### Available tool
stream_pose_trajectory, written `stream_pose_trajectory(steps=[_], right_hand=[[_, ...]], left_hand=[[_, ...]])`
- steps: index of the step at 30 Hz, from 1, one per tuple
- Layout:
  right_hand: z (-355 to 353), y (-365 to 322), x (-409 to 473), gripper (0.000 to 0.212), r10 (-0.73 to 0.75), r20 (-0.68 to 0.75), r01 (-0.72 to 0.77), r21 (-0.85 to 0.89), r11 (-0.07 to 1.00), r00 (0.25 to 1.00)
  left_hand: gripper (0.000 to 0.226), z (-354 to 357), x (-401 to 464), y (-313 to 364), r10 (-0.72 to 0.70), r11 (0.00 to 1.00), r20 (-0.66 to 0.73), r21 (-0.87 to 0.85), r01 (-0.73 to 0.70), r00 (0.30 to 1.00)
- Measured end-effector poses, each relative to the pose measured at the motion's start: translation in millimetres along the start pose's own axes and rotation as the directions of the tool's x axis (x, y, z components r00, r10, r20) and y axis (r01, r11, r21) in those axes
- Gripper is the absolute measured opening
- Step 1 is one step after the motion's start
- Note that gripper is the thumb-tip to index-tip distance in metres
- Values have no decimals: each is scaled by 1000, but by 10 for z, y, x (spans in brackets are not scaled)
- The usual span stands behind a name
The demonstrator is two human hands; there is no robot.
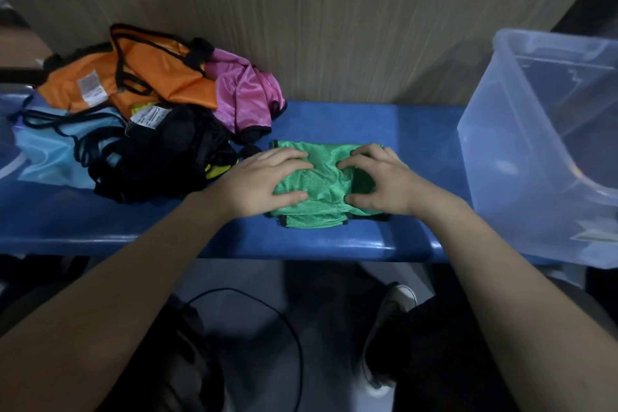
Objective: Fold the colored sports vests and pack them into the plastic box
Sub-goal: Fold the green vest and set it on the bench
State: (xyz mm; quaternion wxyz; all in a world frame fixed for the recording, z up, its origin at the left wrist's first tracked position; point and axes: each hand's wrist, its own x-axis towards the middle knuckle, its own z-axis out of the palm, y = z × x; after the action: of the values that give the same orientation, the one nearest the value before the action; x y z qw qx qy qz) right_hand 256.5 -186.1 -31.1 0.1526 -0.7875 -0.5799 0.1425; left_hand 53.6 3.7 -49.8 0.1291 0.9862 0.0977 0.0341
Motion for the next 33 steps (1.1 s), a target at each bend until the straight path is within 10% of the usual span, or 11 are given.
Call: stream_pose_trajectory(steps=[25, 33], right_hand=[[-218, -19, 136, 59, 148, -100, -142, 64, 988, 984], [-206, 51, 211, 67, 248, -46, -248, 7, 969, 968]], left_hand=[[51, -162, 172, -23, -212, 971, -230, -163, 177, 950], [66, -259, 308, -95, -314, 943, -19, -128, 309, 949]])
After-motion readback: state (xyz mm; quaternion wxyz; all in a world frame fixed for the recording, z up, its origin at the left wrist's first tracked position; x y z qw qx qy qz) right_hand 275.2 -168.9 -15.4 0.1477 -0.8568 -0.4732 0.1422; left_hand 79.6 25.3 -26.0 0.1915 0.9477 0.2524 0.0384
